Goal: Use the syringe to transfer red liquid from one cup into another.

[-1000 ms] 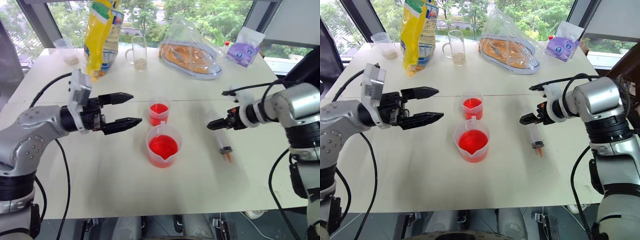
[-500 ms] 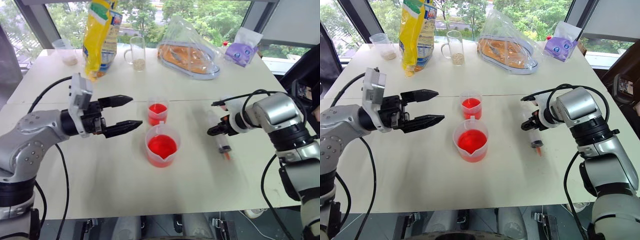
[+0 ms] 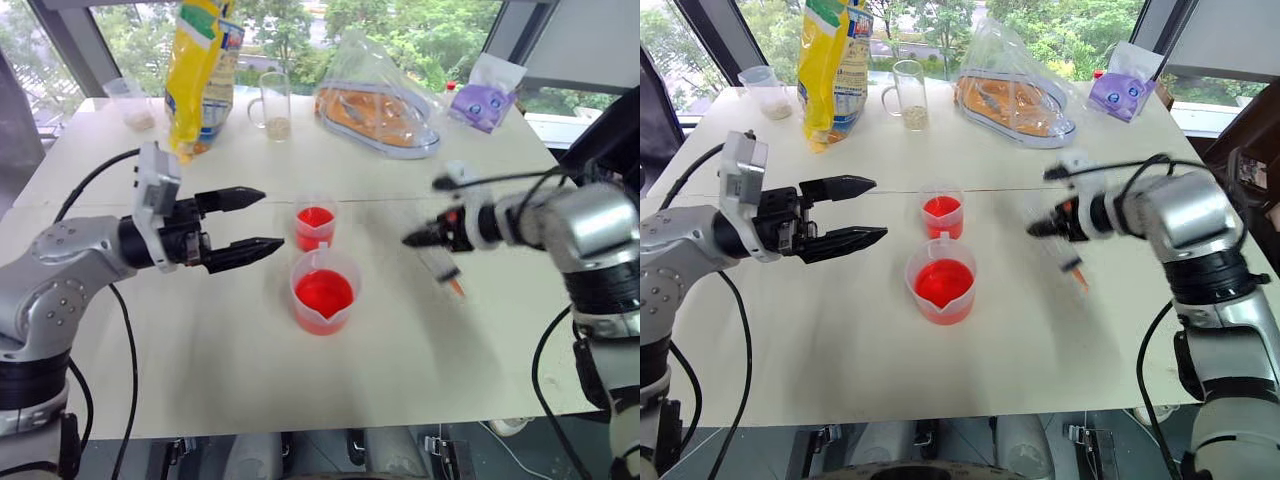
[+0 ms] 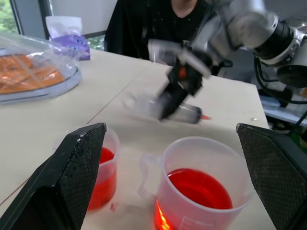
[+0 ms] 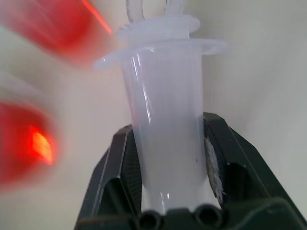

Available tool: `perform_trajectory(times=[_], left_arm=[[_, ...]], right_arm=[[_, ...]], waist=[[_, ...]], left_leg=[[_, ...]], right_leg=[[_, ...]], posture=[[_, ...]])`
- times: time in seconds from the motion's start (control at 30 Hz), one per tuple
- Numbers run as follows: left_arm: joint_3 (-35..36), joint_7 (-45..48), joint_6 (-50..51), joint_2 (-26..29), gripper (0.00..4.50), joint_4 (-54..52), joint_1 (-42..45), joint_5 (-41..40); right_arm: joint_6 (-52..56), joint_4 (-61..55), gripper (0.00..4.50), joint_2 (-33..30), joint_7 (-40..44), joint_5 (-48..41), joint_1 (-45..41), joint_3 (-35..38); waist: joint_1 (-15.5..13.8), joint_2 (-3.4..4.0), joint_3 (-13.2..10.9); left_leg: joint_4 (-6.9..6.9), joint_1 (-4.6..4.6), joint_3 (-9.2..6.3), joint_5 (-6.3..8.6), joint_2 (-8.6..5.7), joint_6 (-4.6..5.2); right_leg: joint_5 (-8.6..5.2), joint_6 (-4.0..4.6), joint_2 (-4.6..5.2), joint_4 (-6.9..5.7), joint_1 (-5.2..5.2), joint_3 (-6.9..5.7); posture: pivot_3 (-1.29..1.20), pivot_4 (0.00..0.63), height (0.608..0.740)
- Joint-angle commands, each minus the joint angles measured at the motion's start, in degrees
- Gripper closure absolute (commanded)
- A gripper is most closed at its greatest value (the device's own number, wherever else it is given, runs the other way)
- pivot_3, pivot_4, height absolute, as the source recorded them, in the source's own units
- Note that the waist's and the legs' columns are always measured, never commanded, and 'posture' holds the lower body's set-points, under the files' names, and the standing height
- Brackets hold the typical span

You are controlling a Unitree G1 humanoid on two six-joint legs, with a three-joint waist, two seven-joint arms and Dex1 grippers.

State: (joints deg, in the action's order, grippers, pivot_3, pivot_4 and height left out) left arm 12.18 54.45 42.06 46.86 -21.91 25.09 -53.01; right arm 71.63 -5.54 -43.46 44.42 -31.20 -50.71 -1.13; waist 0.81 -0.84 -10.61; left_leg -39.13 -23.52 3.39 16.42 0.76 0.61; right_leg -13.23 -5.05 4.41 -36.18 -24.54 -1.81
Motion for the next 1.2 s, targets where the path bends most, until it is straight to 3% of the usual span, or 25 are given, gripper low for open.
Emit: perform_trajectory(times=[0.03,0.1,0.2,0.4,0.57,0.8,1.0,1.2], left_arm=[[-0.48,3.29,-0.26,1.96,0.0,0.75,1.87,0.46],[-1.8,5.98,-0.83,3.23,0.0,1.91,3.01,1.76],[-3.5,9.2,-1.63,4.6,0.0,4.67,6.06,3.67],[-5.38,13.24,-1.98,5.42,0.0,10.24,12.38,6.55],[-6.18,15.09,-1.77,5.25,0.0,12.37,14.46,7.77],[-6.51,15.34,1.34,3.89,0.0,11.45,16.69,5.76],[-7.15,16.65,3.45,3.69,0.0,8.37,16.7,4.57],[-8.97,20.66,1.6,6.14,0.0,7.79,15.38,7.73]], right_arm=[[-7.06,-5.37,3.13,6.57,-1.45,-8.75,-3.19,15.21],[-7.32,-7.86,3.13,11.21,-3.15,-15.52,-4.03,21.6],[-8.44,-11.51,3.13,16.18,-4.99,-23.08,-2.86,25.07],[-12.02,-18.49,3.13,23.41,-5.93,-33.35,5.81,23.31],[-20.53,-21.04,3.13,24.0,-0.71,-26.84,14.97,14.46],[-41.58,-15.28,3.13,25.68,7.77,-9.62,25.29,1.09],[-52.82,-10.3,3.13,26.18,11.4,-2.11,27.93,-3.81],[-57.07,-8.22,3.13,26.34,12.3,0.12,28.41,-5.19]], waist=[[-0.04,0.0,0.0],[-0.12,-0.01,0.0],[-0.34,0.0,0.0],[-0.14,0.0,0.0],[0.03,0.0,0.0],[-0.02,0.0,0.01],[-0.03,0.0,0.0],[-0.04,0.0,0.0]], left_leg=[[0.0,0.01,0.0,0.0,0.0,0.0],[0.01,0.02,-0.02,0.0,0.02,-0.01],[0.01,0.02,-0.03,-0.01,-0.03,-0.01],[0.0,0.02,-0.03,0.0,-0.05,0.0],[0.01,0.02,-0.03,0.0,-0.05,0.0],[0.0,0.02,-0.03,-0.01,-0.05,0.0],[-0.01,0.02,-0.04,-0.01,-0.05,-0.02],[-0.01,0.03,-0.04,-0.02,-0.04,-0.04]], right_leg=[[0.0,0.0,-0.01,0.0,0.01,0.0],[0.0,0.0,-0.02,-0.01,0.03,-0.02],[0.0,0.0,0.02,-0.01,0.07,-0.02],[0.01,-0.01,0.04,-0.01,0.08,-0.02],[0.01,-0.01,0.04,-0.03,0.05,-0.02],[0.0,-0.02,0.01,-0.03,0.05,-0.01],[0.0,-0.02,0.01,-0.03,0.05,-0.01],[0.0,-0.01,0.01,-0.04,0.05,-0.01]], posture=[[0.0,0.15,0.74],[0.0,0.15,0.74],[0.0,0.15,0.74],[0.0,0.15,0.74],[0.0,0.15,0.74],[0.0,0.15,0.74],[0.0,0.15,0.74],[0.0,0.15,0.74]])
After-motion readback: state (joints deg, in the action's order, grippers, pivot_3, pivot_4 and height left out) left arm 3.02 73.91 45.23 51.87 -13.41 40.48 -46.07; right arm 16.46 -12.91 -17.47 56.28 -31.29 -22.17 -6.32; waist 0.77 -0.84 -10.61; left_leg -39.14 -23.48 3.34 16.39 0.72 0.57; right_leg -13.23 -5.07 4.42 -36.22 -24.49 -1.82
